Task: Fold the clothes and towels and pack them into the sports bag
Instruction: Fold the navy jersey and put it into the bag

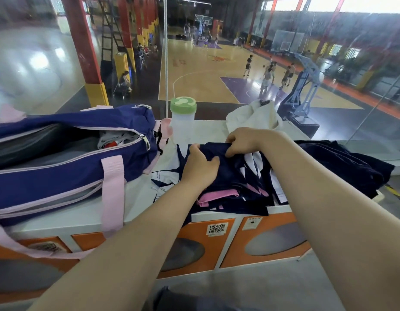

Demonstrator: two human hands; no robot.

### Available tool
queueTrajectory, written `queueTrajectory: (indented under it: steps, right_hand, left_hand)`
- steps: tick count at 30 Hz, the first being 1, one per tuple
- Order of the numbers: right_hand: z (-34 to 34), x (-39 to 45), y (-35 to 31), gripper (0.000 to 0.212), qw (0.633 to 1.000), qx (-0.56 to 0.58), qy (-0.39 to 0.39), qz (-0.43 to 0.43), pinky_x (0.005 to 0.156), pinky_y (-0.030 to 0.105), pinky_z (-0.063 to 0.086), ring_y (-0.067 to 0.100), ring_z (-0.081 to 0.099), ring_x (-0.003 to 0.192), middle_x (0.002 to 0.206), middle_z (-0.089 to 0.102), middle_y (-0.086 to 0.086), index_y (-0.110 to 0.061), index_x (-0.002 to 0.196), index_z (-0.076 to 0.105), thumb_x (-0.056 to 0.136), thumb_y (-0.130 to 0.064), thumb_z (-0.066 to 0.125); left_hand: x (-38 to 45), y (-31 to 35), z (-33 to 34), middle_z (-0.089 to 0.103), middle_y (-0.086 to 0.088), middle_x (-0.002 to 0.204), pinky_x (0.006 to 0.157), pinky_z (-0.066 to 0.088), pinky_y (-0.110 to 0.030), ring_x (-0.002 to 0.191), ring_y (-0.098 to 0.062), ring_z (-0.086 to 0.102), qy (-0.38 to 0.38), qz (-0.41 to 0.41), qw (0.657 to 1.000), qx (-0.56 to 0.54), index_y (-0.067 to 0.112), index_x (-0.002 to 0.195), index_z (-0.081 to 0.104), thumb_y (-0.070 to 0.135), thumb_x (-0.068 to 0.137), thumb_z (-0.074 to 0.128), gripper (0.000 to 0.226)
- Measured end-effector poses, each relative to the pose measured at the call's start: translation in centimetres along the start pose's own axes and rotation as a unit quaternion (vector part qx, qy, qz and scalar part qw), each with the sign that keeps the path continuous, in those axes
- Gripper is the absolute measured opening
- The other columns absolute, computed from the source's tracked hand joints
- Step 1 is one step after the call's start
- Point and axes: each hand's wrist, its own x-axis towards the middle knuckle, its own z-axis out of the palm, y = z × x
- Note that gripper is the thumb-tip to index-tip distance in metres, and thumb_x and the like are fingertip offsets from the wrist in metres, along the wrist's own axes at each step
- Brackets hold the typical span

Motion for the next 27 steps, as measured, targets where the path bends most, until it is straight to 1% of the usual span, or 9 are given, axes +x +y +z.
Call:
queueTrajectory:
  steps: [3,6,9,11,13,15,18,23,27]
  right_hand:
    - [-0.1,0.2,0.4,0.022,1.0,0.006,0.003,-0.022,0.092,0.037,0.05,0.02,0.06,0.099,0.107,0.063,-0.001,-0.021,0.101,0.064,0.082,-0.03,0.071]
    - [0.0,0.4,0.8,0.031,0.996,0.047,0.021,-0.067,0.095,0.035,0.047,0.018,0.056,0.11,0.118,0.057,-0.006,-0.028,0.106,0.059,0.079,-0.02,0.071]
    - [-0.2,-0.4,0.2,0.064,0.984,0.138,0.004,-0.115,0.097,0.031,0.047,0.014,0.052,0.116,0.13,0.052,-0.01,-0.031,0.131,0.051,0.075,-0.001,0.06]
    - [-0.5,-1.0,-0.2,0.061,0.975,0.183,-0.014,-0.123,0.086,0.033,0.051,0.019,0.059,0.104,0.121,0.059,-0.002,-0.024,0.13,0.053,0.076,0.004,0.057]
    - [-1.0,-1.4,0.1,0.045,0.972,0.207,-0.014,-0.114,0.087,0.035,0.052,0.021,0.063,0.099,0.114,0.064,0.003,-0.021,0.124,0.056,0.082,-0.006,0.065]
    - [-1.4,-1.8,0.8,0.037,0.977,0.191,-0.012,-0.091,0.09,0.032,0.051,0.016,0.065,0.1,0.111,0.067,-0.001,-0.023,0.115,0.061,0.083,-0.034,0.073]
    - [-1.1,-2.1,1.7,0.044,0.977,0.206,-0.008,-0.049,0.077,0.025,0.051,0.011,0.069,0.087,0.09,0.074,-0.005,-0.02,0.098,0.069,0.077,-0.058,0.071]
    - [0.6,-2.7,2.3,0.051,0.917,0.392,-0.043,-0.062,0.107,0.041,0.044,0.021,0.067,0.109,0.111,0.073,0.004,-0.014,0.118,0.068,0.081,-0.05,0.071]
    - [1.8,-4.1,2.1,0.033,0.865,0.492,-0.078,-0.061,0.097,0.037,0.051,0.023,0.068,0.107,0.116,0.072,0.006,-0.015,0.121,0.065,0.094,-0.033,0.061]
  left_hand:
    - [0.4,0.3,-0.1,0.059,-0.002,0.123,0.086,0.051,-0.034,0.104,-0.019,0.059,-0.032,-0.048,0.998,-0.03,0.013,0.135,0.044,0.034,0.082,0.07,0.063]
    - [0.1,0.6,0.0,0.067,-0.003,0.099,0.085,0.056,-0.04,0.093,-0.02,0.064,-0.041,-0.045,0.995,-0.082,0.016,0.108,0.059,0.016,0.079,0.071,0.032]
    - [-0.1,0.9,-0.1,0.062,0.001,0.108,0.083,0.056,-0.036,0.095,-0.017,0.063,-0.056,-0.009,0.983,-0.173,0.02,0.121,0.052,0.001,0.082,0.065,0.045]
    - [-0.1,1.1,-0.6,0.06,0.004,0.109,0.08,0.056,-0.032,0.095,-0.014,0.062,-0.074,0.026,0.972,-0.22,0.022,0.126,0.049,-0.005,0.083,0.061,0.053]
    - [0.2,1.0,-1.3,0.061,-0.001,0.115,0.082,0.057,-0.035,0.1,-0.018,0.064,-0.088,0.042,0.962,-0.255,0.022,0.125,0.052,-0.009,0.082,0.06,0.054]
    - [0.4,0.9,-2.0,0.062,-0.007,0.12,0.084,0.057,-0.037,0.103,-0.023,0.065,-0.088,0.039,0.951,-0.294,0.02,0.125,0.053,-0.012,0.081,0.059,0.055]
    - [0.6,0.7,-2.7,0.065,-0.01,0.117,0.08,0.057,-0.034,0.098,-0.023,0.067,-0.075,0.02,0.941,-0.33,0.016,0.126,0.053,-0.015,0.082,0.057,0.054]
    - [0.8,0.5,-3.0,0.065,-0.014,0.117,0.085,0.057,-0.044,0.102,-0.032,0.067,-0.064,-0.018,0.925,-0.374,0.019,0.123,0.054,-0.015,0.082,0.058,0.054]
    - [0.9,0.2,-3.2,0.066,-0.015,0.115,0.08,0.058,-0.044,0.095,-0.032,0.068,-0.061,-0.049,0.918,-0.39,0.023,0.12,0.052,-0.012,0.084,0.058,0.05]
